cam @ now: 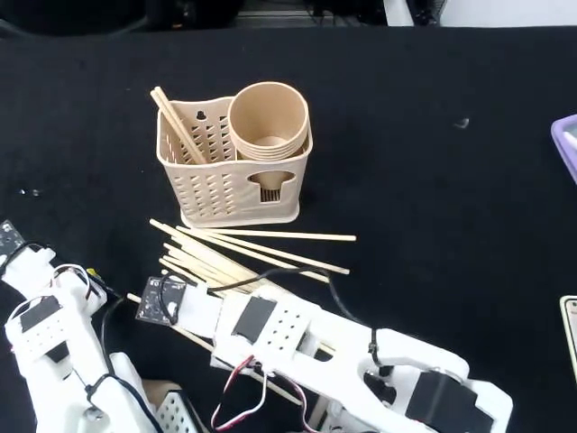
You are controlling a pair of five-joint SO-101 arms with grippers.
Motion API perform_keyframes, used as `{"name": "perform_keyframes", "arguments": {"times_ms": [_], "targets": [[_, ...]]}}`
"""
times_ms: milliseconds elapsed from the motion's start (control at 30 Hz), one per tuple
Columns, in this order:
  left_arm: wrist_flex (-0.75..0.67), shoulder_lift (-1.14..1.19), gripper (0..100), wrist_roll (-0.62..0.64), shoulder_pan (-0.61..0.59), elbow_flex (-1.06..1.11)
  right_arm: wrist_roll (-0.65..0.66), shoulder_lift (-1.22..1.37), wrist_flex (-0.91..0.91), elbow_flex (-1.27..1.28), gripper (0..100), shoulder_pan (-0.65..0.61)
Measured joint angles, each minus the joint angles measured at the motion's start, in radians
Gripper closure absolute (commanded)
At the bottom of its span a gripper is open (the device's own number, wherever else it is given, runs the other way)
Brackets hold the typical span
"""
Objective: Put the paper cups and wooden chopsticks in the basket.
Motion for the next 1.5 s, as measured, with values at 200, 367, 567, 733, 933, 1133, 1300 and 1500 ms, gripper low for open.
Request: {"name": "perform_keyframes", "arguments": {"times_ms": [200,367,567,733,933,1133,1300,1500], "targets": [[0.000,0.000,79,0.000,0.000,0.000,-0.051,0.032,-0.029,0.000,77.9,-0.044],[0.000,0.000,79,0.000,-0.006,0.000,-0.060,0.161,-0.066,-0.048,78.3,-0.044],[0.000,0.000,79,0.000,-0.006,0.000,-0.061,0.229,-0.066,-0.101,85.7,-0.044],[0.000,0.000,79,0.000,-0.006,0.000,-0.009,0.230,-0.066,-0.103,98.8,-0.044],[0.000,0.000,79,0.000,-0.006,0.000,0.046,0.230,-0.071,-0.104,98.8,-0.026],[0.000,0.000,79,0.000,-0.006,0.000,0.066,0.178,0.035,-0.133,98.7,0.083],[0.000,0.000,79,0.000,-0.006,0.000,0.137,0.009,0.115,-0.138,98.7,0.153],[0.000,0.000,79,0.000,-0.006,0.000,0.153,-0.127,0.161,-0.138,98.8,0.206]]}}
